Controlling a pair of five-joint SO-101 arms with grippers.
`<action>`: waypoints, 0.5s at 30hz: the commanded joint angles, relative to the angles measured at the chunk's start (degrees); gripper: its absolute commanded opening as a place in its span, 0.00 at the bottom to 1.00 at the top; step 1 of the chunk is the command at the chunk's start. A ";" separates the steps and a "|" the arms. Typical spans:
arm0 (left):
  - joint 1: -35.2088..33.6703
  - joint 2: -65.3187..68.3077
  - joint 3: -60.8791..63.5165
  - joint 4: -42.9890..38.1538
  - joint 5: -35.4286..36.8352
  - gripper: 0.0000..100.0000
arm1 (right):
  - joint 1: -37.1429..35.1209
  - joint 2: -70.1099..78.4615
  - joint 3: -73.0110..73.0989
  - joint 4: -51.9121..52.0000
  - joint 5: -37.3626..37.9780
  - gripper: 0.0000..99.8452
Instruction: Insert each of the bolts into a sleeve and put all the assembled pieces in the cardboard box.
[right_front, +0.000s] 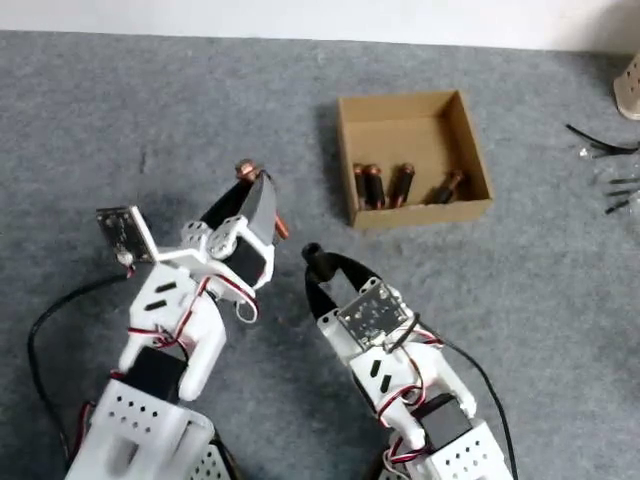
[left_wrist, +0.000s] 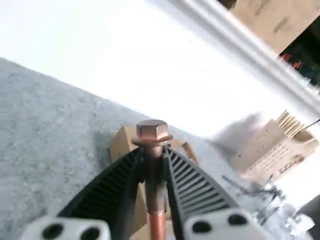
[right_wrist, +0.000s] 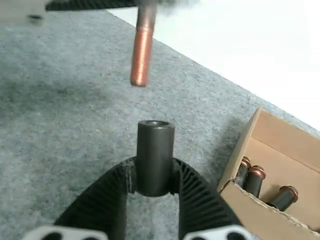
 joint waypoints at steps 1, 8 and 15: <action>2.24 -0.04 3.47 -10.37 0.79 0.00 | -1.54 -0.75 7.78 0.13 0.26 0.00; 8.31 7.25 9.89 -25.49 -9.32 0.00 | -2.24 -0.48 7.78 0.22 3.52 0.00; 7.25 -0.92 10.68 -24.35 -9.23 0.00 | -2.07 -0.48 7.87 0.22 3.60 0.00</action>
